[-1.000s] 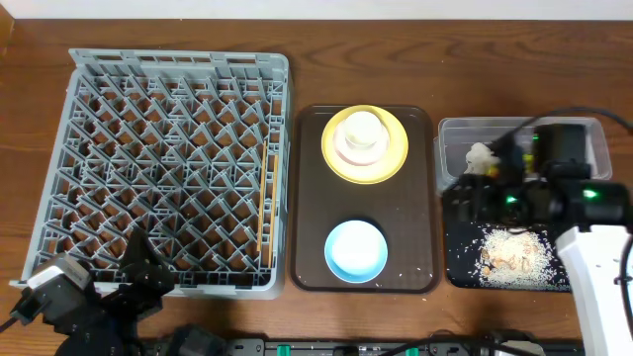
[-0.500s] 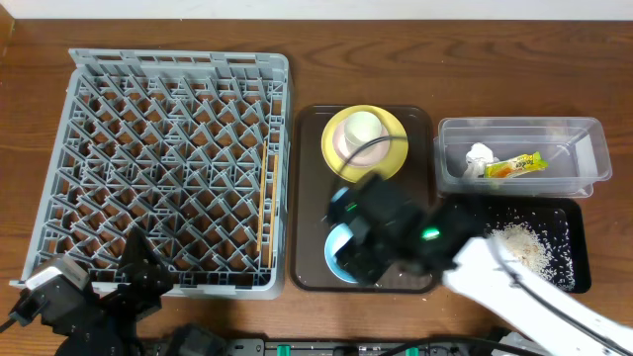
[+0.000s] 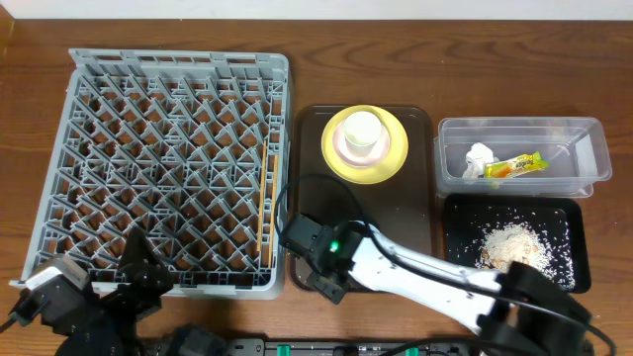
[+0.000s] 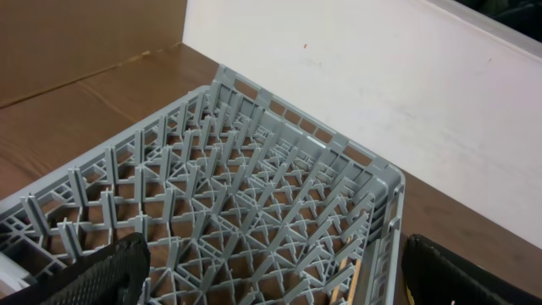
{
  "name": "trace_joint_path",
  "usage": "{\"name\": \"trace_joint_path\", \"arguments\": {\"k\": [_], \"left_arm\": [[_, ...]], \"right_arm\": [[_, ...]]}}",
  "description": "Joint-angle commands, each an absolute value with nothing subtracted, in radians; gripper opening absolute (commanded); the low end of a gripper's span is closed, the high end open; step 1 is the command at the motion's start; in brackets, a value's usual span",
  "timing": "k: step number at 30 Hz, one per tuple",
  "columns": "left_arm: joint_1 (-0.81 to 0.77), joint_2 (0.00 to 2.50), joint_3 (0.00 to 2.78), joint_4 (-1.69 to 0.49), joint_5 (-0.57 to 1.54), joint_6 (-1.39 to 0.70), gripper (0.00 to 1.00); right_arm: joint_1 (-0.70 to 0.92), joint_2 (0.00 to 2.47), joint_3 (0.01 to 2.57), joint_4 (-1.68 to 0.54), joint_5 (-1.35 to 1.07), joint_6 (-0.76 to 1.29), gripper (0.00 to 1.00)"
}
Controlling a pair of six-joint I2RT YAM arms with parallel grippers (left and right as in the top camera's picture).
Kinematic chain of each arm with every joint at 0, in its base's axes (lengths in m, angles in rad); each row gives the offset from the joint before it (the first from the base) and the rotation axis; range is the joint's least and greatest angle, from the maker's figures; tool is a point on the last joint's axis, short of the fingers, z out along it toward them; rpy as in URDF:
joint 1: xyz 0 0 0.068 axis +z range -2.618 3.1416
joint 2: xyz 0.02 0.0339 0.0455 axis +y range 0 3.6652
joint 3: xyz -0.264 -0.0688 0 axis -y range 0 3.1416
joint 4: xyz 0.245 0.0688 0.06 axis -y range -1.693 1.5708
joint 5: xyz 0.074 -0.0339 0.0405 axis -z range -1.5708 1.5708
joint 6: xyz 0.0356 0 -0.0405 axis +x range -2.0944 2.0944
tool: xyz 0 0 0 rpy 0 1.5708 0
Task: Sort waste into correct bins and load items into the dishwasher
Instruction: 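Move the right gripper to the light-blue plate and grasp its rim, then carry the blue plate to the grey rack and set it down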
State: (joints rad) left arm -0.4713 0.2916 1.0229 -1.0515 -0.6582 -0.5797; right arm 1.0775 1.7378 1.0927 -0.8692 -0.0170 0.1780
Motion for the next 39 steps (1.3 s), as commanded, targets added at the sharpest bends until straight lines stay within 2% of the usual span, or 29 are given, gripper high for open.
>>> {"name": "trace_joint_path", "arguments": {"k": [1, 3, 4, 9, 14, 19, 24, 26, 29, 39], "left_arm": [[-0.466, 0.292, 1.032, -1.055, -0.674, -0.581, 0.96], [-0.466, 0.292, 1.032, -1.055, -0.674, -0.581, 0.96], [-0.466, 0.292, 1.032, -1.055, -0.674, -0.581, 0.96], [-0.466, 0.292, 1.032, -1.055, -0.674, -0.581, 0.96], [-0.466, 0.292, 1.032, -1.055, -0.674, -0.581, 0.96], [-0.466, 0.292, 1.032, -1.055, -0.674, -0.581, 0.96], [-0.466, 0.292, 1.032, -1.055, -0.674, -0.581, 0.96], [-0.466, 0.292, 1.032, -1.055, -0.674, -0.581, 0.96], [-0.466, 0.292, 1.032, -1.055, -0.674, -0.581, 0.96], [-0.466, 0.292, 1.032, -1.055, -0.674, -0.581, 0.96]], "right_arm": [[1.087, 1.773, 1.095, -0.866, 0.003, 0.198, 0.30], [1.087, 1.782, 1.095, -0.869, 0.003, 0.198, 0.15], [1.087, 1.782, 1.095, -0.873, 0.003, 0.198, 0.01], [1.087, 1.772, 1.104, -0.918, -0.025, 0.185, 0.01], [1.053, 1.697, 1.195, -1.028, 0.060, 0.235, 0.01], [0.955, 1.549, 1.325, -0.979, -0.033, 0.231, 0.01], [0.776, 1.447, 1.341, -0.755, -0.467, 0.231, 0.01], [0.706, 1.456, 1.334, -0.580, -0.744, 0.242, 0.01], [0.690, 1.495, 1.319, -0.346, -0.952, 0.320, 0.01], [0.849, 1.762, 1.319, 0.272, -1.102, 0.658, 0.01]]}}
